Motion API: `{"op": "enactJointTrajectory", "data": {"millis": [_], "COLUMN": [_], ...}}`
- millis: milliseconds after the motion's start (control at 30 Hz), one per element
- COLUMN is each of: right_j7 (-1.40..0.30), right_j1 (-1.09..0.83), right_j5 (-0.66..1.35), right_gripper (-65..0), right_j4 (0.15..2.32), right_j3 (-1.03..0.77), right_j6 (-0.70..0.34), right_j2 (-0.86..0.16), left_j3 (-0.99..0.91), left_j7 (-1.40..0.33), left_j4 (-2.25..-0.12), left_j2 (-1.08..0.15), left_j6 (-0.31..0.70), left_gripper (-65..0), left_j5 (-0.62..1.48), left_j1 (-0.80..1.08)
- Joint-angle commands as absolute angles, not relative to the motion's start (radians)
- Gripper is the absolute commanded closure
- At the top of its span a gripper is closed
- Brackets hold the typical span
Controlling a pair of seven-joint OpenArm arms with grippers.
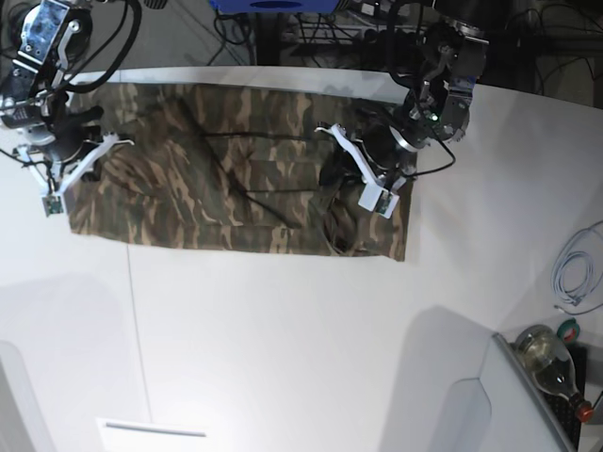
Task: Layout the t-shirt on the table in an organized manner, then fold the t-shirt properly
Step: 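Fold the strip end with the left gripper toward the right gripper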
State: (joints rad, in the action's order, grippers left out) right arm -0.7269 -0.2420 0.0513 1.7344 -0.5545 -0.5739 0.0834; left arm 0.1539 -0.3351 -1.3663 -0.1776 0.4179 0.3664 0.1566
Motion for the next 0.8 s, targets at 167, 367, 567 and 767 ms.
{"op": "enactJointTrajectory", "data": {"millis": [167,367,567,767], "right_j7": [-0.711,-0.71,-0.708,-0.707], "right_j1": [-0.232,-0.232,-0.231,-0.231], "right_j5": [0.062,0.062,0.062,0.062], "right_gripper": [-0.8,-0.8,-0.8,-0.8], "right_j4": [1.753,1.753,1.753,1.753], "right_j3": [-0.556,-0.556,-0.556,-0.556], "right_j6": [-0.575,-0.575,-0.575,-0.575], "right_j2": [0.077,0.077,0.077,0.077], "left_j3": [0.151,0.154,0.154,0.228], "left_j7": [-0.421,-0.449,-0.478,-0.478], "left_j4": [-1.488,-1.478,-1.448,-1.438], "left_j2": [-0.179,-0.133,-0.038,-0.028], "left_j6": [0.429,0.427,0.429,0.432], "left_gripper": [0.0,0.0,0.0,0.0], "left_j5": [0.381,0.361,0.182,0.139], "left_j1": [0.151,0.125,0.116,0.116]}}
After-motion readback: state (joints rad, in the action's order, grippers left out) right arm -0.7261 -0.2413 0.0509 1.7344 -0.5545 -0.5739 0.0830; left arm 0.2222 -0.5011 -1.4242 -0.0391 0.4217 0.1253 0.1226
